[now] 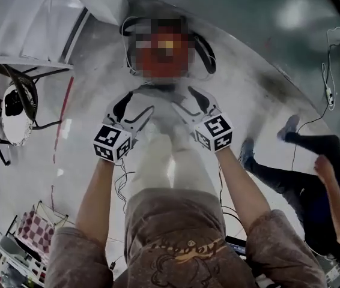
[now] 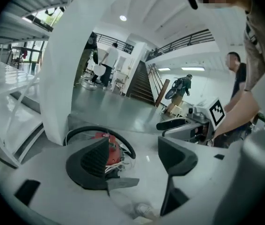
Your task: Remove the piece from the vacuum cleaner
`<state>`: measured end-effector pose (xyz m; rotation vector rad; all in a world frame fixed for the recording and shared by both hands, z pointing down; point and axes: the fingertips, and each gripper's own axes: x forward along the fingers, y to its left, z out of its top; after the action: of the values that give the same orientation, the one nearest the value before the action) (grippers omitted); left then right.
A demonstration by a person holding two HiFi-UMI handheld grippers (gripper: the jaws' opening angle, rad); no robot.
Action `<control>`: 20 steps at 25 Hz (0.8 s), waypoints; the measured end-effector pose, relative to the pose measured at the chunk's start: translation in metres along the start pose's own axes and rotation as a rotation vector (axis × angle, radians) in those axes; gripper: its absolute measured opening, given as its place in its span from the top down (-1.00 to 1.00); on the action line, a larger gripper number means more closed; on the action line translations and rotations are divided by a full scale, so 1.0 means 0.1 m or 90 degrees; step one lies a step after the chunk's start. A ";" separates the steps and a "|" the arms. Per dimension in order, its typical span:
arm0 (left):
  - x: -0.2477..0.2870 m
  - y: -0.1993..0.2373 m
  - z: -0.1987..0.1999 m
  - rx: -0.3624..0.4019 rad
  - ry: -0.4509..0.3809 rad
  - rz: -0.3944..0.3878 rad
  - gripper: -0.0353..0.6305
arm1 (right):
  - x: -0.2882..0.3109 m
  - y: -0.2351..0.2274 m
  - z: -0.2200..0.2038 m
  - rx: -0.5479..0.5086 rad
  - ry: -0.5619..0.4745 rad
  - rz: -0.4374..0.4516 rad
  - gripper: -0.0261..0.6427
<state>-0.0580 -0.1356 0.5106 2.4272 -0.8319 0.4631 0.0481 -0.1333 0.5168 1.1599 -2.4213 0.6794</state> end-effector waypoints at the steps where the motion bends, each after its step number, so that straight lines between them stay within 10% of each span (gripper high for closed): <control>1: 0.11 0.06 -0.13 0.006 0.015 -0.006 -0.02 | 0.10 -0.03 -0.15 -0.011 0.017 0.005 0.17; 20: 1.74 1.05 -2.49 0.120 0.237 -0.115 -0.02 | 1.74 -0.42 -2.59 -0.152 0.251 0.100 0.17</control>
<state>-0.0311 -0.1425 0.8307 2.4446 -0.4226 0.9215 0.0092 -0.1173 0.8291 0.6746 -2.1937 0.5807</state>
